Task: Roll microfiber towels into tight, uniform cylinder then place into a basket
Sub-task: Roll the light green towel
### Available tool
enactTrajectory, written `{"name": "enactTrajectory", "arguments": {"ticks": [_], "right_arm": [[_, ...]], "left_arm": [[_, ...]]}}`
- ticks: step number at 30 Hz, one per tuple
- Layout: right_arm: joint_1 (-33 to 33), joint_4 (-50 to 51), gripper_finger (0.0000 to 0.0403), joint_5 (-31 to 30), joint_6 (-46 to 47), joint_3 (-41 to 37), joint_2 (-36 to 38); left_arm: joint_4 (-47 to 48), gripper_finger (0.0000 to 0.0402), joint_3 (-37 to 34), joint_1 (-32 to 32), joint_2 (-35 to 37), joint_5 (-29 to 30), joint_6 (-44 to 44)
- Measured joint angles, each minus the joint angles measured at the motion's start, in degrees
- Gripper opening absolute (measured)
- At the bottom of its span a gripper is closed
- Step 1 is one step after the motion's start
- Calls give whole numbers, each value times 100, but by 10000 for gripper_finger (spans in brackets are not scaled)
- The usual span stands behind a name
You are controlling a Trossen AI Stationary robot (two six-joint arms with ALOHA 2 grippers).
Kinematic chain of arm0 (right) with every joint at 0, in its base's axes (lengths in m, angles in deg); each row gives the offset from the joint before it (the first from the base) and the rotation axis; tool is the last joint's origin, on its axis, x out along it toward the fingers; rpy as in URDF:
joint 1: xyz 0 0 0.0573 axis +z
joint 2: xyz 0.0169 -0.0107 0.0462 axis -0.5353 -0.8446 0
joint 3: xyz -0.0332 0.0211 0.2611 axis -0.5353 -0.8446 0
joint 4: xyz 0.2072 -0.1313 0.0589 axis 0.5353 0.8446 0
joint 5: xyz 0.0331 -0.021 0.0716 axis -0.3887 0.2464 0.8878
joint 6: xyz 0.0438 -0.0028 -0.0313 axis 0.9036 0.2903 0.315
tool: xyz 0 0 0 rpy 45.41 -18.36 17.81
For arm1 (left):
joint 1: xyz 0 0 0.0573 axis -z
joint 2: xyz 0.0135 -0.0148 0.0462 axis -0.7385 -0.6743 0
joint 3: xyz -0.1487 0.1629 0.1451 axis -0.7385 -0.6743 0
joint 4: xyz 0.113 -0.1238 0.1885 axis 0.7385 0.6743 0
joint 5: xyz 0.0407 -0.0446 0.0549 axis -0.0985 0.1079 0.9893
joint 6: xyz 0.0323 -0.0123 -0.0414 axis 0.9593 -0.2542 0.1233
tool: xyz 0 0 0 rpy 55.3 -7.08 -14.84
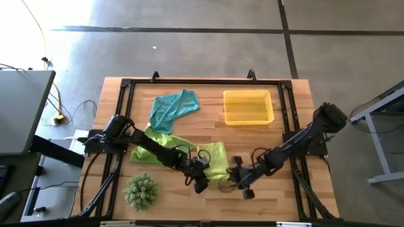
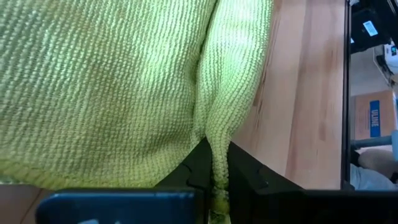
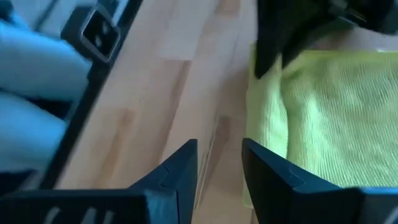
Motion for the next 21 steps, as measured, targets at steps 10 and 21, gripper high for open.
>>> {"name": "enactTrajectory", "arguments": {"ticks": [10,21], "right_arm": [[258,-201,117,-701,-110,0,-849],[255,-302,118,-985,-558,0,-864]], "left_arm": [[-27,19,-2,0,0,59,24],[-39,19,-4,0,0,46,31]]}}
